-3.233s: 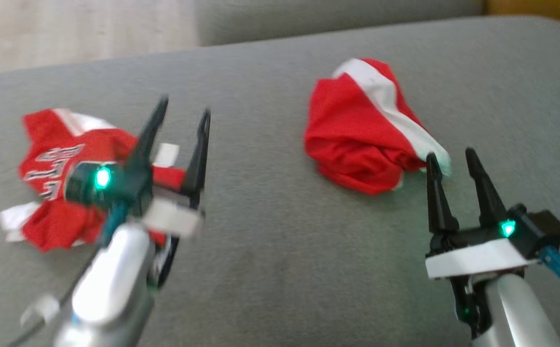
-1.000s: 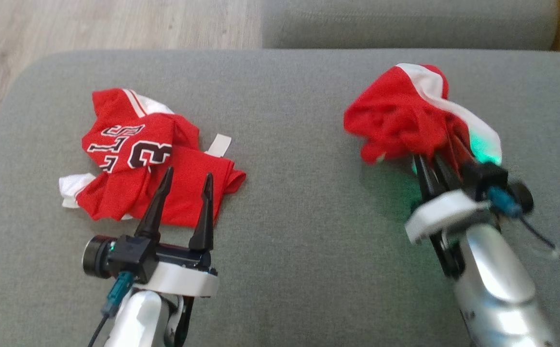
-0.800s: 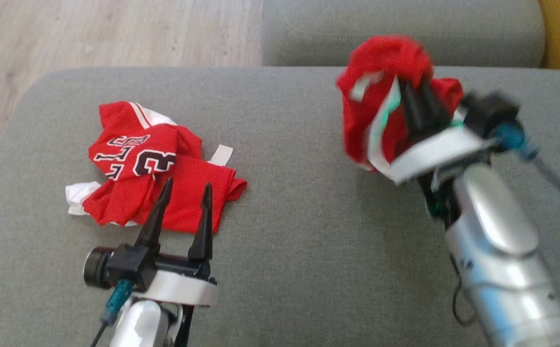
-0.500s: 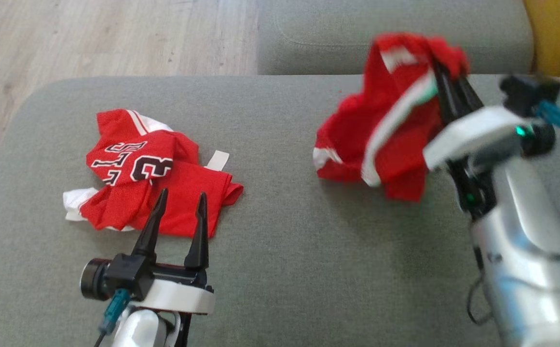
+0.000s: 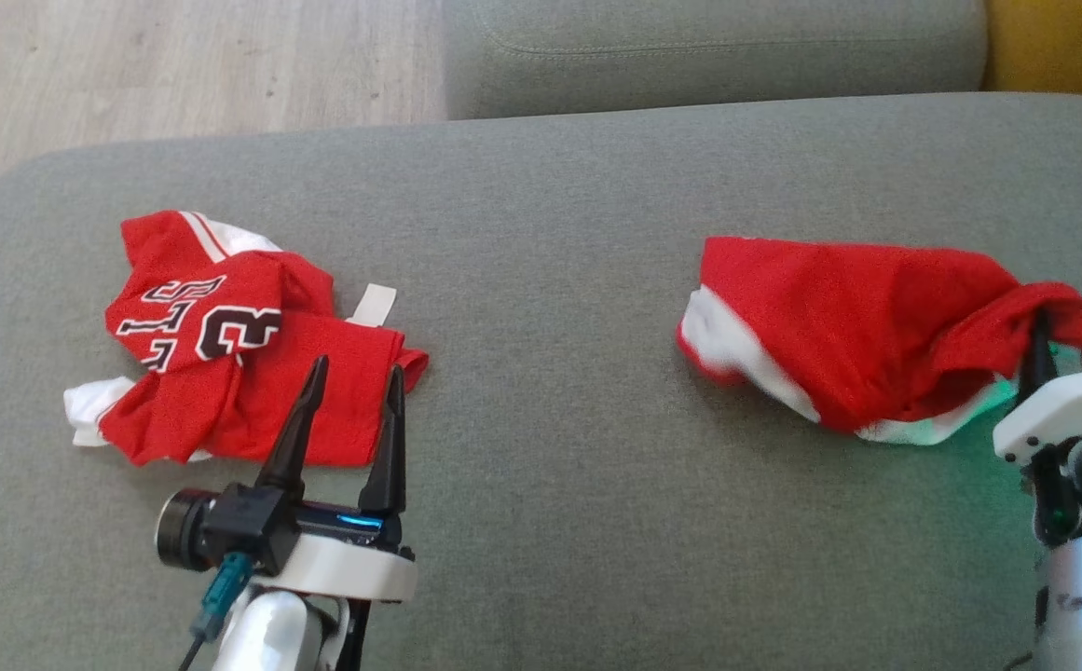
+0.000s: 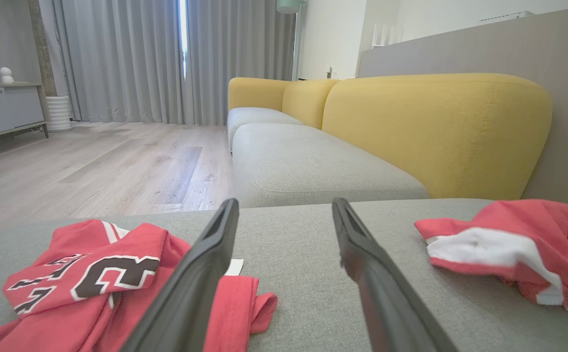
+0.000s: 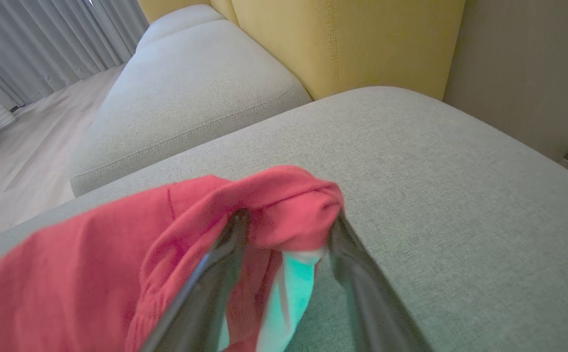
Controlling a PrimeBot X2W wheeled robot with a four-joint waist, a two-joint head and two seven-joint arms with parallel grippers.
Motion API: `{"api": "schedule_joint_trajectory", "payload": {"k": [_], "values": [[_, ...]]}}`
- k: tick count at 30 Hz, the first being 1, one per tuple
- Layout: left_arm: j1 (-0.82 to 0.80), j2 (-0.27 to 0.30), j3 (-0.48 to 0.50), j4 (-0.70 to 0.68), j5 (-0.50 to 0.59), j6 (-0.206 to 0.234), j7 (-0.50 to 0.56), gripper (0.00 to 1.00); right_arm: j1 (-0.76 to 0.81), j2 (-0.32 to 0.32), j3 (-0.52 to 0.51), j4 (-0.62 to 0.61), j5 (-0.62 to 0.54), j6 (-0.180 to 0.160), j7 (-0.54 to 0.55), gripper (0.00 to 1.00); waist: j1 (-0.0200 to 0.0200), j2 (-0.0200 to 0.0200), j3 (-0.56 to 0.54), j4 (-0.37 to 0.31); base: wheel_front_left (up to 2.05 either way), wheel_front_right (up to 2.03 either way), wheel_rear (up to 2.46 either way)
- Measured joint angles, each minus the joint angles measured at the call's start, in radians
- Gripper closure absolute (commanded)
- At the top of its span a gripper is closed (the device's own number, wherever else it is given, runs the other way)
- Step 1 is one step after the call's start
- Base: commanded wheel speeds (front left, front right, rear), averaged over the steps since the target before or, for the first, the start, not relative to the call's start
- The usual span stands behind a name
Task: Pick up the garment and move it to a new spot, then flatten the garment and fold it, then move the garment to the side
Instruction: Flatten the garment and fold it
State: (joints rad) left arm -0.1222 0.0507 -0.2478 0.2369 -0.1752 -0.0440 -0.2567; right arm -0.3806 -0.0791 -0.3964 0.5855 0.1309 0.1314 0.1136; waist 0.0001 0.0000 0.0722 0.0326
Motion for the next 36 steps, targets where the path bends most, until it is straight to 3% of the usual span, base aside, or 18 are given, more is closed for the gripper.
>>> {"api": "schedule_joint_trajectory", "payload": {"k": [4, 9, 14, 19, 26, 32, 36], "values": [[-0.003, 0.000, -0.003, 0.000, 0.000, 0.000, 0.000, 0.00, -0.029, 0.011, -0.014, 0.002, -0.059, 0.000, -0.030, 0.00, 0.0000, 0.0000, 0.003, -0.012, 0.00, 0.00, 0.00], [-0.005, 0.000, -0.003, 0.000, 0.000, 0.000, 0.000, 0.00, -0.030, 0.020, 0.077, -0.069, -0.085, 0.000, -0.115, 0.00, 0.0000, 0.0000, 0.003, -0.025, 0.00, 0.00, 0.00], [-0.005, 0.000, -0.003, 0.000, -0.001, 0.002, 0.000, 0.00, 0.091, 0.027, 0.280, -0.194, 0.035, 0.000, -0.246, 0.00, 0.0000, 0.0000, -0.008, -0.039, 0.00, 0.00, 0.00], [-0.004, 0.000, -0.006, 0.000, -0.001, 0.002, 0.000, 0.00, 0.238, 0.033, 0.364, -0.214, 0.083, 0.000, -0.329, 0.00, -0.0001, 0.0000, -0.023, -0.041, 0.00, 0.00, 0.00], [0.003, 0.000, -0.006, -0.002, -0.001, 0.001, 0.000, 0.00, 0.307, 0.034, 0.339, -0.176, 0.118, 0.000, -0.355, 0.00, 0.0000, 0.0000, -0.027, -0.039, 0.00, 0.00, 0.00], [0.004, 0.000, -0.007, -0.002, -0.001, 0.000, 0.000, 0.00, 0.253, 0.035, 0.188, -0.108, 0.111, 0.000, -0.362, 0.00, -0.0001, 0.0000, -0.018, -0.036, 0.00, 0.00, 0.00], [0.003, 0.000, -0.015, 0.002, -0.001, 0.000, 0.000, 0.00, 0.181, 0.034, 0.071, 0.016, 0.128, 0.000, -0.362, 0.00, -0.0001, 0.0000, -0.004, -0.029, 0.00, 0.00, 0.00]]}}
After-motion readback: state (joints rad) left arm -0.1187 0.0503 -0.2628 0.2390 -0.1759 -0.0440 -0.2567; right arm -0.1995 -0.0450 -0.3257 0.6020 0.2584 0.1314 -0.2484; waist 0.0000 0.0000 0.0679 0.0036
